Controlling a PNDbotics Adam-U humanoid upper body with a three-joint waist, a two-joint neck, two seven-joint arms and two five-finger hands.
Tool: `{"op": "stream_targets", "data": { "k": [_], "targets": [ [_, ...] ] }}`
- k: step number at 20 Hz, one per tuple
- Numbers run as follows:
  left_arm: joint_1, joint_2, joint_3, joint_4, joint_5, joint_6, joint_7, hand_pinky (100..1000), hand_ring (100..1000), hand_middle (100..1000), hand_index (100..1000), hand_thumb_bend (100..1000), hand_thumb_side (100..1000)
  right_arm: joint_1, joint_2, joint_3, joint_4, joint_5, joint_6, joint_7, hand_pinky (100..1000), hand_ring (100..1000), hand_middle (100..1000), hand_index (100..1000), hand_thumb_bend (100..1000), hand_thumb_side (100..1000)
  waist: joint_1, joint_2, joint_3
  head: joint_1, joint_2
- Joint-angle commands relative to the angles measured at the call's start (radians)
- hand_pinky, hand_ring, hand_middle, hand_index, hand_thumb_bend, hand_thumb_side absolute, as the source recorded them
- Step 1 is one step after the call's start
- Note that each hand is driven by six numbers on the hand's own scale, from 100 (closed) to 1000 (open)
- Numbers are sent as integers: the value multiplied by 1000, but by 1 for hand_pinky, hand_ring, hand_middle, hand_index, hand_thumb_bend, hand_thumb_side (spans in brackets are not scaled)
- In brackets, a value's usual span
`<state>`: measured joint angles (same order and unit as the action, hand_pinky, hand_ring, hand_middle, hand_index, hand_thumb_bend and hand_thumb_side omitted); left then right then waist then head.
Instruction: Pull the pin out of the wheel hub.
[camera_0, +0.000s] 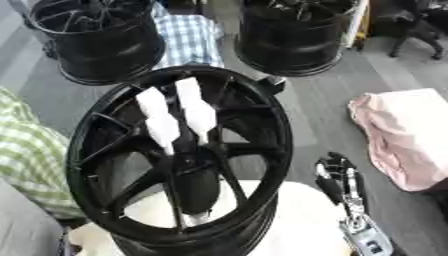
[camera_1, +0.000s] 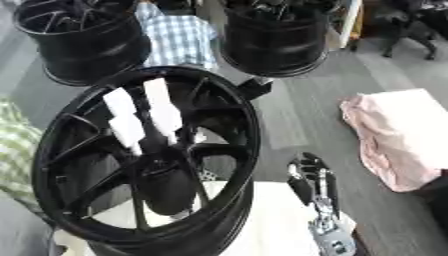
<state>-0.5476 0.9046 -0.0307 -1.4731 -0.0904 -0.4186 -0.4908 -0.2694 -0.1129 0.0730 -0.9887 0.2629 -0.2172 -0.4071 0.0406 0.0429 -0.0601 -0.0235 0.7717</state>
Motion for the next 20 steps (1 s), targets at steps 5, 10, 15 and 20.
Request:
{"op": "stream_targets", "data": {
  "k": [5,10,15,20],
  "targets": [
    [-146,34,-180,50,-76,-119,-115,793,753,749,874,524,585,-10,-8,4,-3,11,-4,7,743,732,691,830,100,480,1,-20,0,6,-2],
    [-247,-43,-307,146,-153,-194,-192,813,776,785,893,534,575,-4,-10,1,-1,8,-2,5,743,732,691,830,100,481,-1,-24,9,-3,-2],
    [-333,-127,-415,231,-199,-220,-275,830,795,814,904,547,559,0,-10,-2,0,4,-1,1,743,732,691,830,100,481,-4,-28,18,-12,-2],
    [-360,-153,-445,238,-173,-266,-361,862,827,843,916,533,510,0,-8,-1,-1,5,-3,1,743,732,691,830,100,482,-3,-29,15,-11,-2]
  ]
}}
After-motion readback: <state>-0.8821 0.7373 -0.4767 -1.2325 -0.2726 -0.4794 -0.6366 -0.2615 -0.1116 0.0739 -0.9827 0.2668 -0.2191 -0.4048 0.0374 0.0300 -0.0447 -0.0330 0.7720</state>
